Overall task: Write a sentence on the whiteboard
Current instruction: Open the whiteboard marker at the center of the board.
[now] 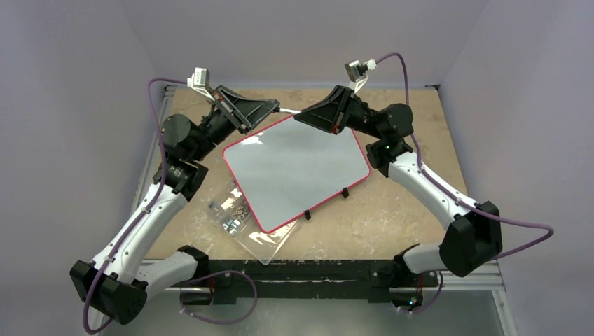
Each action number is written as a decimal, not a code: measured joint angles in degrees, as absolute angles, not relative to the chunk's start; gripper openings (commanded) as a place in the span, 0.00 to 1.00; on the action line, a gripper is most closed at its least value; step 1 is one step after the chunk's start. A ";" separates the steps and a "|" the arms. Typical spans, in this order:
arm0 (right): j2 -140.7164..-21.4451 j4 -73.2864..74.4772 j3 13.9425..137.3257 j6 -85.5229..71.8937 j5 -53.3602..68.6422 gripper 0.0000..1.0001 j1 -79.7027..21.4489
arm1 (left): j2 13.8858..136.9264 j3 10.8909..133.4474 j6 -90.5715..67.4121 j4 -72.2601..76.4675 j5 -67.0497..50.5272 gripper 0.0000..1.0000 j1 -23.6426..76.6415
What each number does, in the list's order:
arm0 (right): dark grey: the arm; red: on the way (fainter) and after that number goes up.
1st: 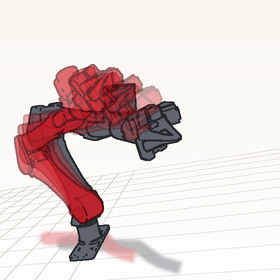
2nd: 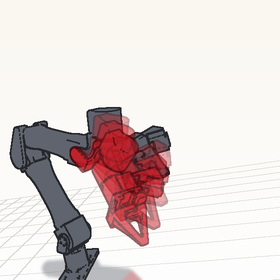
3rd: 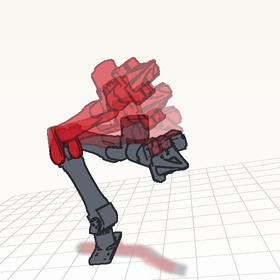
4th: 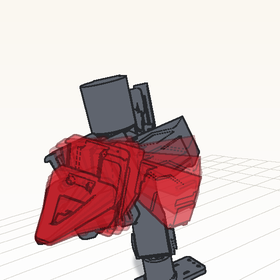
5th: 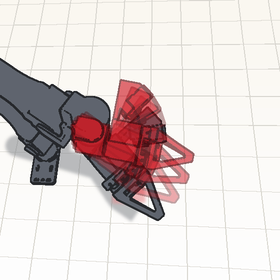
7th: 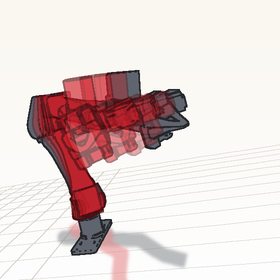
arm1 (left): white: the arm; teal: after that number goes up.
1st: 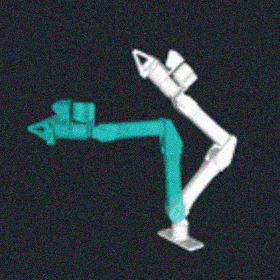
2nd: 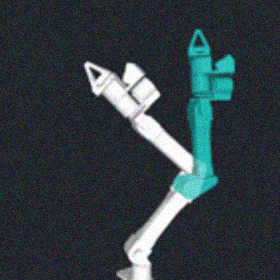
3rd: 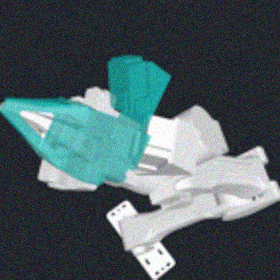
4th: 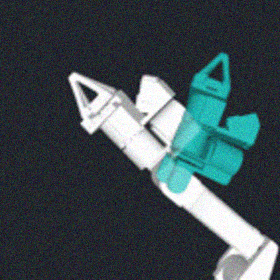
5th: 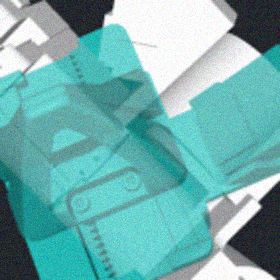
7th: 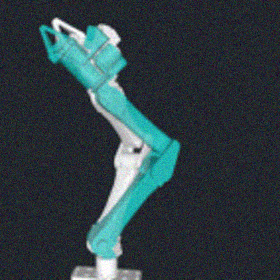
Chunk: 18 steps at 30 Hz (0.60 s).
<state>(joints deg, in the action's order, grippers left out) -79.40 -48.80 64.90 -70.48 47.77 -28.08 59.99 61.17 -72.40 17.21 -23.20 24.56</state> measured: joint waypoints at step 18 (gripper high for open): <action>-79.57 -46.54 65.67 -68.82 48.16 0.24 -28.58 | 59.83 61.17 -70.67 15.53 -23.70 0.00 24.82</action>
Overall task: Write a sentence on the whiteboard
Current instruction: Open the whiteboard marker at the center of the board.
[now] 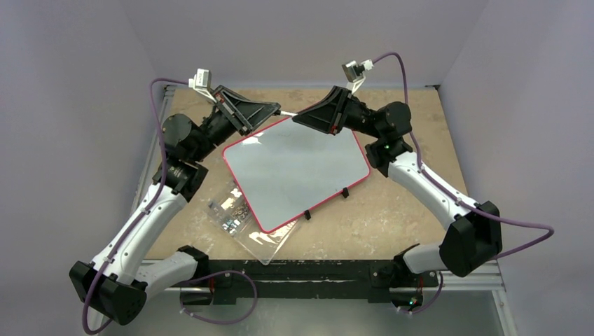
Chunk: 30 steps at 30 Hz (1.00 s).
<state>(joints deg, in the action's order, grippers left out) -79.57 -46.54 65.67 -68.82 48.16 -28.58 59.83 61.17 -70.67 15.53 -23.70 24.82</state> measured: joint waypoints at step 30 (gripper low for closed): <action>-80.38 -40.66 66.96 -63.53 48.21 0.00 -30.13 | 59.31 61.30 -67.88 12.14 -23.88 0.02 24.82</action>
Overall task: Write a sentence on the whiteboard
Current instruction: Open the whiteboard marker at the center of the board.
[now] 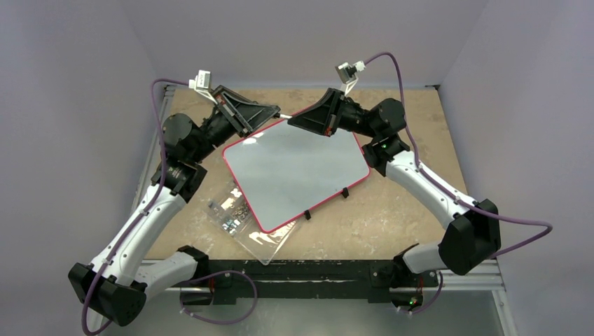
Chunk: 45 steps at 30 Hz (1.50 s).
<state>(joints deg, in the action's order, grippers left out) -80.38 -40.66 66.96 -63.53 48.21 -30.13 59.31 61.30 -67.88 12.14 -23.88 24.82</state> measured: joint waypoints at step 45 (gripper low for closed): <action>-78.59 -36.69 66.96 -58.81 47.51 0.00 -31.38 | 55.31 60.84 -65.43 7.64 -21.82 0.21 24.88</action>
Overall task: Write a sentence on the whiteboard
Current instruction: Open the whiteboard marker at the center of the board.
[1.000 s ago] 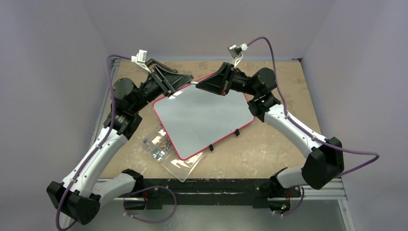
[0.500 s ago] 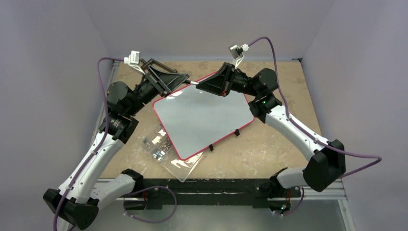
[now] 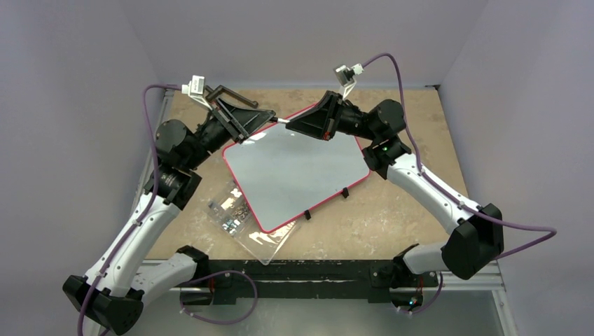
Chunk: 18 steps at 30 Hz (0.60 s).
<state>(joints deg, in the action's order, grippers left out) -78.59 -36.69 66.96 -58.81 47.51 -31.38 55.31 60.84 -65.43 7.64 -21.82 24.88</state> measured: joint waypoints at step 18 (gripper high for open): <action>-78.26 -37.30 66.83 -59.57 47.51 0.05 -31.38 | 55.29 60.23 -66.92 8.75 -22.79 0.00 24.88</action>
